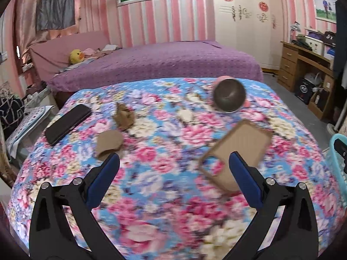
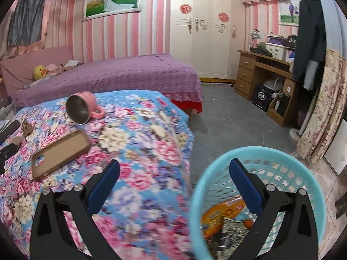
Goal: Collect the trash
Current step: 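Move the left tool to the brown cardboard tube and grasp it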
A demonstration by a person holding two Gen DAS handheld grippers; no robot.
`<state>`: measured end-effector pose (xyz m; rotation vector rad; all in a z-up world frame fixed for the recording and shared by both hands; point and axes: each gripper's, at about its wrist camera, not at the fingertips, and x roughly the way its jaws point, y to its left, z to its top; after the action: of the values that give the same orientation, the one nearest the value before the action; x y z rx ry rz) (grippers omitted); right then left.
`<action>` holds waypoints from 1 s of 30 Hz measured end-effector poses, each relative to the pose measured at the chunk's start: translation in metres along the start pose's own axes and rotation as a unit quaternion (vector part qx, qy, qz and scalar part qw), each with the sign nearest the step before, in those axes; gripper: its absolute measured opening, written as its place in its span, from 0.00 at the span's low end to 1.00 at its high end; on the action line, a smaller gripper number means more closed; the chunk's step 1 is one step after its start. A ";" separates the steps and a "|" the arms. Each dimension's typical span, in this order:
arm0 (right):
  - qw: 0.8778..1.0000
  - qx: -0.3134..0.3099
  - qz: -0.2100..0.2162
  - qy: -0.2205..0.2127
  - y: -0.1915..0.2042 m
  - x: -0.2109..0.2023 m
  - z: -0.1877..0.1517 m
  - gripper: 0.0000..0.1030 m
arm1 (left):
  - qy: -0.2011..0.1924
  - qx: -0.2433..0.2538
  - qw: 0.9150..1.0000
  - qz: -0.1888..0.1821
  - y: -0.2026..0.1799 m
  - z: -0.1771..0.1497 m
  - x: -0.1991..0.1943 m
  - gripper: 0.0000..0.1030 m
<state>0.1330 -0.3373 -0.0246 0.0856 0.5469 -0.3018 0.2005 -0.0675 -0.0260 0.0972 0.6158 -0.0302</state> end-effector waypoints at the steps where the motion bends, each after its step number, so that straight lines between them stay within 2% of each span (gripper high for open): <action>1: 1.000 -0.003 0.002 0.001 0.005 0.002 0.000 0.95 | 0.001 0.000 1.000 0.004 0.005 -0.001 0.002 0.95; 10: 1.000 -0.007 0.020 0.012 0.037 0.008 0.001 0.95 | 0.020 -0.022 0.998 0.057 0.054 -0.004 0.023 0.95; 14: 1.000 -0.011 0.026 0.015 0.052 0.014 0.004 0.95 | 0.039 -0.057 0.996 0.052 0.079 -0.003 0.035 0.95; 22: 0.999 -0.027 0.036 0.016 0.079 0.021 0.008 0.95 | 0.066 -0.091 0.992 0.065 0.113 -0.002 0.058 0.95; 27: 0.999 -0.021 0.039 0.024 0.088 0.028 0.011 0.95 | 0.084 -0.094 0.989 0.079 0.118 0.004 0.076 0.95; 30: 0.999 -0.026 0.038 0.026 0.093 0.031 0.013 0.95 | 0.100 -0.092 0.989 0.065 0.115 0.007 0.089 0.94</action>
<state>0.1930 -0.2589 -0.0302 0.0638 0.6013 -0.2120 0.2839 0.0458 -0.0620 -0.0389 0.8079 0.1638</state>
